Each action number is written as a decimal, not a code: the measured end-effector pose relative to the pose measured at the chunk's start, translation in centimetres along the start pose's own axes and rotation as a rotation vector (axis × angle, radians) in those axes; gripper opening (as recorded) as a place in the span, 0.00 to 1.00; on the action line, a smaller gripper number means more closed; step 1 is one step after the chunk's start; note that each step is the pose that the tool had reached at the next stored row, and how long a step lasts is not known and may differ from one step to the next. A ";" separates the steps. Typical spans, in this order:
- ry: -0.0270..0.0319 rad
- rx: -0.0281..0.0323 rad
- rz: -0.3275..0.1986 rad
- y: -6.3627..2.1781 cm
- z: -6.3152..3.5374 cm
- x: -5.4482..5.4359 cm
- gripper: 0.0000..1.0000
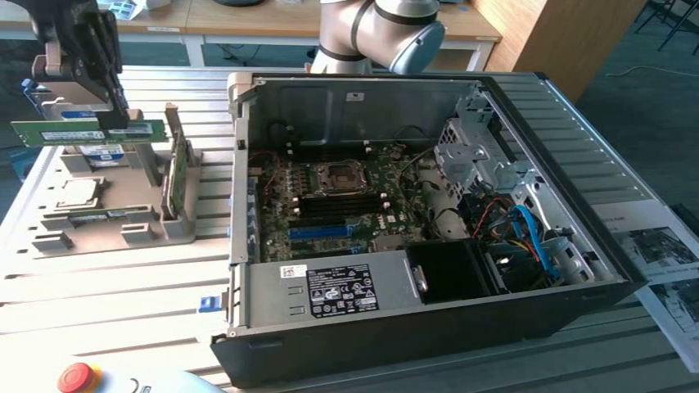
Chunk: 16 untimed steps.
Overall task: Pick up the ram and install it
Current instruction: 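Pick up the ram and move it above insertion slot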
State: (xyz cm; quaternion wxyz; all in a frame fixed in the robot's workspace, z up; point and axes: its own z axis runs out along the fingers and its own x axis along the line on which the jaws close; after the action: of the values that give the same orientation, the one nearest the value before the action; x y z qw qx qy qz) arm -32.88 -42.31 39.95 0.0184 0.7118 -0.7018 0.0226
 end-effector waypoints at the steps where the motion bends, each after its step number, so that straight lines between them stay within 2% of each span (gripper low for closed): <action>1: 0.0000 -0.0002 0.000 -0.12 0.00 0.0 0.12; 16: -0.0001 -0.0036 -0.002 -2.68 -0.01 0.5 0.12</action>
State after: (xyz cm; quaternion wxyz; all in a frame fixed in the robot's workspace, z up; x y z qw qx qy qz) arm -30.20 -42.79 40.00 0.0196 0.7124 -0.7011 0.0213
